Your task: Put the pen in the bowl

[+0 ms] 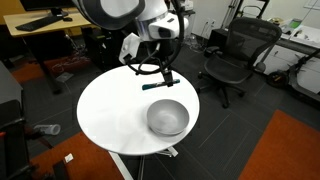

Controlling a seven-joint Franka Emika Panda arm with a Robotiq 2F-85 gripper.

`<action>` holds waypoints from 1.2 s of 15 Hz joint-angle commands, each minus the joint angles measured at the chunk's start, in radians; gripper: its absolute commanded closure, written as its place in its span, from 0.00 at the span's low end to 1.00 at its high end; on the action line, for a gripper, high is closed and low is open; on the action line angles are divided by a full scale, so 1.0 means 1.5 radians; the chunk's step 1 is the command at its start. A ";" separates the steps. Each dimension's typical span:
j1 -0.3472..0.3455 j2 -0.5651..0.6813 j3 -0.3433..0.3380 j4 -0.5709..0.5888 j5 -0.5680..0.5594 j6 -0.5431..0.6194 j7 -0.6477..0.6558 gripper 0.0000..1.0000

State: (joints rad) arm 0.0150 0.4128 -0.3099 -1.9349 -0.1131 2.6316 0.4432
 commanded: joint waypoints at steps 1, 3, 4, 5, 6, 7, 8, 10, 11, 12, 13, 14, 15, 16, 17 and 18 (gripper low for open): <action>-0.034 0.054 0.014 0.085 0.004 -0.051 -0.031 0.95; -0.044 0.080 0.014 0.111 0.003 -0.056 -0.037 0.95; -0.051 0.092 0.016 0.121 0.008 -0.054 -0.040 0.95; -0.056 0.104 0.016 0.130 0.009 -0.052 -0.040 0.95; -0.060 0.114 0.016 0.137 0.011 -0.051 -0.040 0.95; -0.063 0.124 0.017 0.141 0.012 -0.049 -0.039 0.95; -0.068 0.131 0.018 0.145 0.015 -0.047 -0.041 0.95; -0.073 0.143 0.020 0.146 0.020 -0.042 -0.042 0.95; -0.075 0.146 0.020 0.145 0.022 -0.039 -0.043 0.95; -0.075 0.146 0.020 0.139 0.023 -0.036 -0.042 0.95; -0.075 0.146 0.019 0.135 0.023 -0.032 -0.042 0.95; -0.074 0.143 0.019 0.128 0.023 -0.027 -0.042 0.95; -0.074 0.142 0.019 0.125 0.022 -0.025 -0.043 0.95; -0.071 0.141 0.016 0.122 0.019 -0.024 -0.040 0.56; -0.072 0.139 0.017 0.120 0.020 -0.023 -0.041 0.56; -0.072 0.138 0.018 0.118 0.020 -0.022 -0.041 0.50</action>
State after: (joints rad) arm -0.0827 0.6338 -0.2965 -1.7455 -0.0993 2.5891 0.4145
